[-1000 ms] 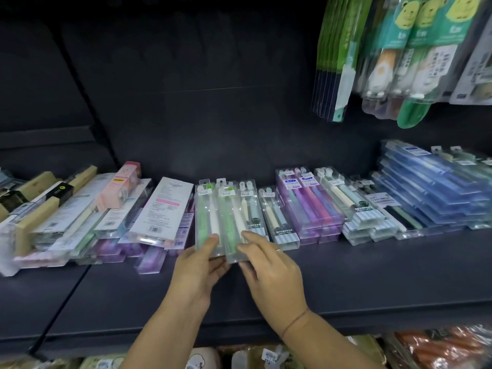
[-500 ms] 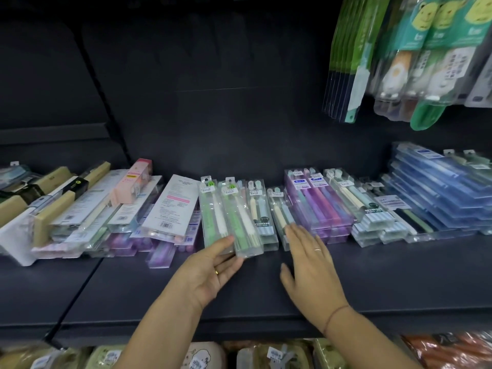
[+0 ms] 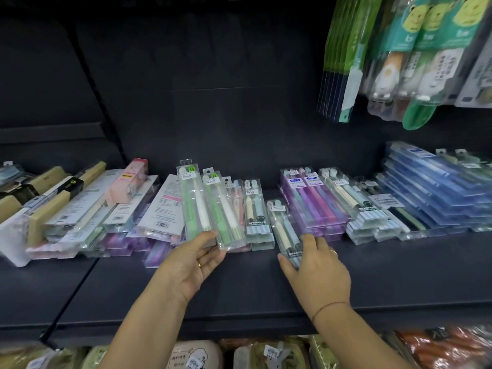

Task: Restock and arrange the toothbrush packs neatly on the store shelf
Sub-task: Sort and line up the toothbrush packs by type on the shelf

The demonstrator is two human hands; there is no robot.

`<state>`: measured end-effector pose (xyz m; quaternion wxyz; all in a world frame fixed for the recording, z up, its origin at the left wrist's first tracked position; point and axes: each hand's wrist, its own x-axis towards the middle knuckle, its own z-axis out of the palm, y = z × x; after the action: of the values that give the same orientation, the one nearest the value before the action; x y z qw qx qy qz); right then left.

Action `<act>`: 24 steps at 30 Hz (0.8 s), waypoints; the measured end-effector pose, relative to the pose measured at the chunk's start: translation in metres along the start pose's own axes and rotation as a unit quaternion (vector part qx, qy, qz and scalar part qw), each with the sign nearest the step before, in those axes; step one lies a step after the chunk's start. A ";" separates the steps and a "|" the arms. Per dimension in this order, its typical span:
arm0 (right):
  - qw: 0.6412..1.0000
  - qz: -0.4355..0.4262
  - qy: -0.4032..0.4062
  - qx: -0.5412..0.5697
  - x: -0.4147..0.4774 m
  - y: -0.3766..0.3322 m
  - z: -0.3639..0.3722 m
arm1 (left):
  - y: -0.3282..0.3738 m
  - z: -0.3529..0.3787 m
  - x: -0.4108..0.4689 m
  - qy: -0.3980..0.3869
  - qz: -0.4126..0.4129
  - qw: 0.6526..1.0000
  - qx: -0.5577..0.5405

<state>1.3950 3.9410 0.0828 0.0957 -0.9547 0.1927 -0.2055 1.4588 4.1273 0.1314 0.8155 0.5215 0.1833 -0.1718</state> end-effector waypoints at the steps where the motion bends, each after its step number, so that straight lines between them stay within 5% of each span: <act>1: 1.000 0.009 -0.025 0.008 -0.001 0.000 -0.001 | 0.000 0.000 0.000 -0.002 0.001 1.000 0.000; 8: 0.987 0.088 0.008 0.134 -0.013 -0.003 -0.024 | 0.003 -0.004 0.002 -0.012 0.026 0.999 -0.014; 12: 0.982 0.058 0.030 0.179 -0.004 -0.020 -0.040 | 0.003 -0.005 0.005 -0.026 0.045 0.998 -0.017; 24: 0.997 0.006 -0.041 0.070 0.051 -0.068 -0.008 | 0.005 -0.004 0.005 -0.037 0.069 0.997 -0.027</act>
<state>1.4570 3.9812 0.1265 0.1714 -0.9522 0.1791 -0.1784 1.4648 4.1328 0.1311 0.8452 0.5043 0.1207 -0.1292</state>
